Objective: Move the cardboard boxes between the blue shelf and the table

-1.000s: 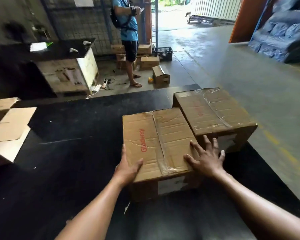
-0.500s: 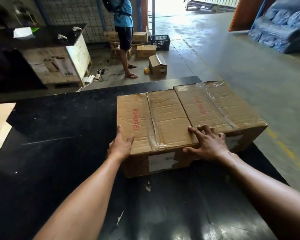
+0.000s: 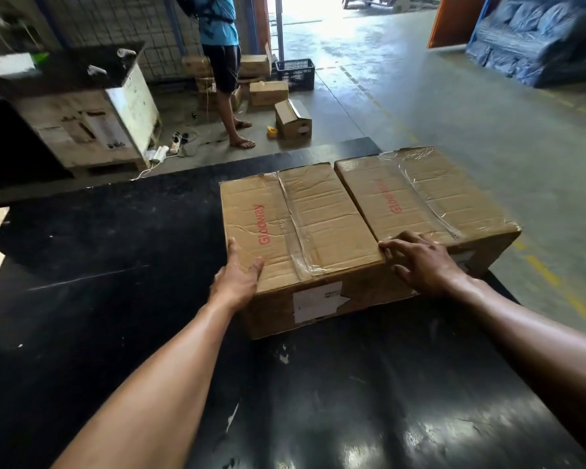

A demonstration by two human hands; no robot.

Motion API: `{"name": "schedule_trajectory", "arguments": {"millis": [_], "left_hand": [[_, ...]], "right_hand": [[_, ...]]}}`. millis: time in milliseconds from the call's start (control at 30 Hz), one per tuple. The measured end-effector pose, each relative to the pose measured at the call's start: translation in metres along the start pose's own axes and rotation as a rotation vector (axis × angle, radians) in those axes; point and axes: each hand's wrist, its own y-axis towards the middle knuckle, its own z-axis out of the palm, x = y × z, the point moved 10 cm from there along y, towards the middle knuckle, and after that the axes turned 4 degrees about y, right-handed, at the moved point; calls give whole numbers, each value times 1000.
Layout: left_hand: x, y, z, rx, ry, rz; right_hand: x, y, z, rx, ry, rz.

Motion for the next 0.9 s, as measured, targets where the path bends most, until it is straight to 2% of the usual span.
{"name": "schedule_trajectory", "arguments": {"millis": [133,200,333,467,567,700,900], "left_hand": [[-7,-18,2,49,48,-10],[-25,-35,-9,10,135,32],[-89,-81,-22,-68,160,242],[-168,-169,18,146,128,514],[-220,-268,68,330,180,746],[-273,-428,153,537,235,1021],[-304,-693,263,844,327,1455]], "right_hand": [[5,-21,-1,62,60,22],[11,-39,-11,41,107,58],[20,-92,-38,-11,144,132],[7,-180,-76,-95,175,201],[-19,-281,-105,-173,220,320],[-69,-467,-129,-328,301,577],[-100,-756,-134,-575,306,1010]]}}
